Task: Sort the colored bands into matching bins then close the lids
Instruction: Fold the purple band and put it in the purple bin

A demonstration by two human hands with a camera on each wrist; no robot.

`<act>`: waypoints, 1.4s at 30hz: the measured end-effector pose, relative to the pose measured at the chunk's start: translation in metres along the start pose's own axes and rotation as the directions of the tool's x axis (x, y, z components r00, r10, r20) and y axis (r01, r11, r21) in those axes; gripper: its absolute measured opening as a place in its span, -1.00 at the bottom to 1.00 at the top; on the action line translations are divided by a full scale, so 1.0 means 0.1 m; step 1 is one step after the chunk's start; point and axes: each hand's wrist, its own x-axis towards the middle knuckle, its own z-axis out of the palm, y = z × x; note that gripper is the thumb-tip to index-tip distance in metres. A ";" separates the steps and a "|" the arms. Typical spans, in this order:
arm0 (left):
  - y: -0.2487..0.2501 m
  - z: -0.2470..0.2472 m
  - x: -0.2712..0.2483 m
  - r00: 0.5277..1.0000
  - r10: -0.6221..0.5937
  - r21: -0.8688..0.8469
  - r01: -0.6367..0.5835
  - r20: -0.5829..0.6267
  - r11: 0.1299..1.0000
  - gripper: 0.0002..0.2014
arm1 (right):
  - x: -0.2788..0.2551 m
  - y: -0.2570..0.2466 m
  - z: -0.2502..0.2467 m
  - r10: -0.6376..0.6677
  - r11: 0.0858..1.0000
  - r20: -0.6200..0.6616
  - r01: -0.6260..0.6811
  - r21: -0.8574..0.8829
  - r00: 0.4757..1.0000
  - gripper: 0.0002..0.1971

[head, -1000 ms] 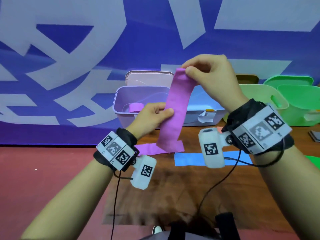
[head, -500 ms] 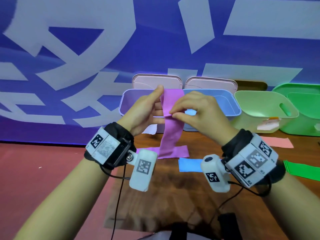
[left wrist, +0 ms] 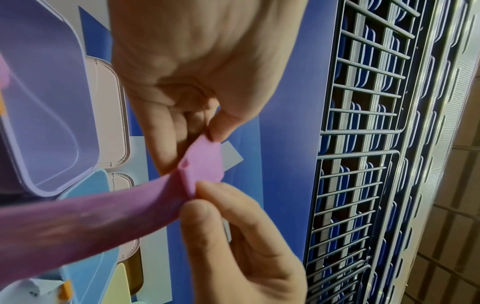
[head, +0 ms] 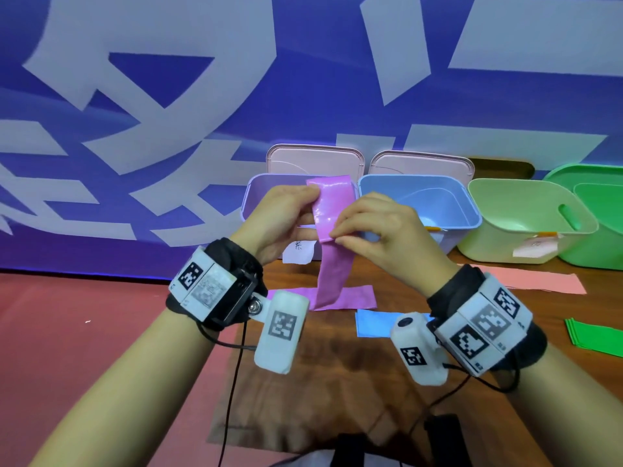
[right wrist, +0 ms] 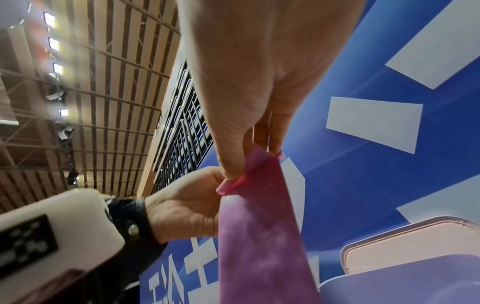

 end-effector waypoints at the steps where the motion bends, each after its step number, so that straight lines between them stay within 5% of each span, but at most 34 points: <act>1: -0.01 0.00 0.00 1.000 0.014 0.016 -0.014 -0.010 1.000 -0.74 | -0.01 0.01 0.00 0.001 1.000 0.013 -0.001 0.000 1.000 -0.95; 5: -0.01 0.01 0.00 0.993 0.098 0.077 -0.094 -0.061 0.993 -0.71 | -0.04 -0.03 -0.03 0.201 0.967 -0.101 -0.181 0.179 0.974 -0.96; 7: 0.02 0.01 0.00 0.987 0.147 0.093 -0.142 -0.059 0.986 -0.71 | 0.00 -0.04 -0.07 0.482 0.816 -0.067 -0.420 0.397 0.874 -0.90; 9: 0.06 0.01 0.00 0.982 0.181 0.094 -0.176 -0.047 0.980 -0.71 | 0.02 -0.02 -0.07 0.633 0.638 0.126 -0.607 0.474 0.764 -0.88; 11: 0.10 0.01 0.00 0.978 0.202 0.095 -0.197 -0.045 0.976 -0.71 | 0.04 -0.02 -0.04 0.659 0.569 0.253 -0.690 0.448 0.708 -0.95; 20: 0.03 -0.04 0.06 0.973 0.201 0.151 -0.183 -0.110 0.971 -0.72 | -0.03 -0.04 0.02 0.766 0.289 0.336 -0.760 0.582 0.548 -0.85; 24: -0.02 -0.05 0.01 0.952 0.305 0.195 -0.295 -0.022 0.935 -0.73 | -0.03 -0.02 0.02 0.757 0.081 0.456 -0.759 0.646 0.469 -0.89; 29: -0.04 -0.01 -0.13 0.876 0.466 0.250 -0.483 0.127 0.839 -0.76 | -0.01 0.02 -0.02 0.733 -0.123 0.537 -0.695 0.708 0.418 -0.87; 35: -0.17 0.03 -0.24 0.753 0.589 0.382 -0.657 0.293 0.650 -0.70 | 0.03 0.03 -0.06 0.729 -0.210 0.559 -0.649 0.732 0.395 -0.85; 39: -0.25 -0.02 -0.25 0.627 0.645 0.481 -0.768 0.436 0.422 -0.65 | 0.05 0.00 -0.12 0.709 -0.312 0.600 -0.599 0.738 0.371 -0.74; 42: -0.27 -0.04 -0.27 0.556 0.630 0.491 -0.818 0.542 0.299 -0.66 | 0.07 -0.02 -0.14 0.727 -0.284 0.568 -0.585 0.760 0.385 -0.77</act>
